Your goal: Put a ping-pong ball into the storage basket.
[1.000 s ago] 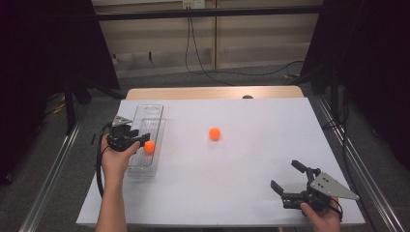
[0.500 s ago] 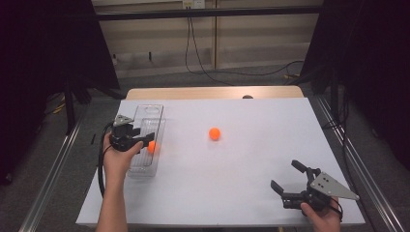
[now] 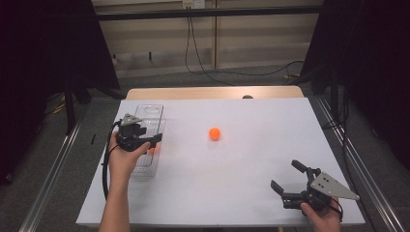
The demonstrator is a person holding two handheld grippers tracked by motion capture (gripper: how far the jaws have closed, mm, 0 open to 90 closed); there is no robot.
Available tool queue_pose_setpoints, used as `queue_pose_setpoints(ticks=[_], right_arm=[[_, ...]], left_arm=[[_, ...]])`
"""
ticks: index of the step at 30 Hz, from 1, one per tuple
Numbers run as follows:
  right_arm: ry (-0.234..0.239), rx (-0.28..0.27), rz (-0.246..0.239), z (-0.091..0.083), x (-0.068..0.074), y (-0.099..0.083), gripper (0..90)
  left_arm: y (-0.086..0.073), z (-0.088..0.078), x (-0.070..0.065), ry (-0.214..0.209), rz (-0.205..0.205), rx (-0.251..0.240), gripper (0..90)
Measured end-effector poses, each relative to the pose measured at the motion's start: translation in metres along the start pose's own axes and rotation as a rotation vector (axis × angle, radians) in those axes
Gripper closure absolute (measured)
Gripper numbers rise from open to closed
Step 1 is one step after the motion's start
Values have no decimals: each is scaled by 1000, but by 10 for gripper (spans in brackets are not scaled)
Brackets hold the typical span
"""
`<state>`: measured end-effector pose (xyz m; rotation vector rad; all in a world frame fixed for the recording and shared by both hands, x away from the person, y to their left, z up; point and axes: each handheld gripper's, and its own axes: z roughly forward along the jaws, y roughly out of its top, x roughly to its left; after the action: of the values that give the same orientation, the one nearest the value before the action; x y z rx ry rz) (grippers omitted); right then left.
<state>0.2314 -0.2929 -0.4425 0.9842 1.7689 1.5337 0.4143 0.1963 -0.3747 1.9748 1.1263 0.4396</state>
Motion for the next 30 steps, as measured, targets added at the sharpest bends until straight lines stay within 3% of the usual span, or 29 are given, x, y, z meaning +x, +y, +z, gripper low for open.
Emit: queue_pose_setpoints(ticks=[18, 19, 21, 30], right_arm=[[1, -3, 1, 0, 0, 0, 13], [1, -3, 2, 0, 0, 0, 13], [0, -2, 1, 0, 0, 0, 13], [3, -3, -1, 1, 1, 0, 13]], left_arm=[[5, 11, -19, -53, -1, 0, 210], [5, 10, -19, -51, 16, 10, 209], [6, 11, -21, -54, 3, -3, 201], [7, 14, -28, -69, 22, 0, 176]])
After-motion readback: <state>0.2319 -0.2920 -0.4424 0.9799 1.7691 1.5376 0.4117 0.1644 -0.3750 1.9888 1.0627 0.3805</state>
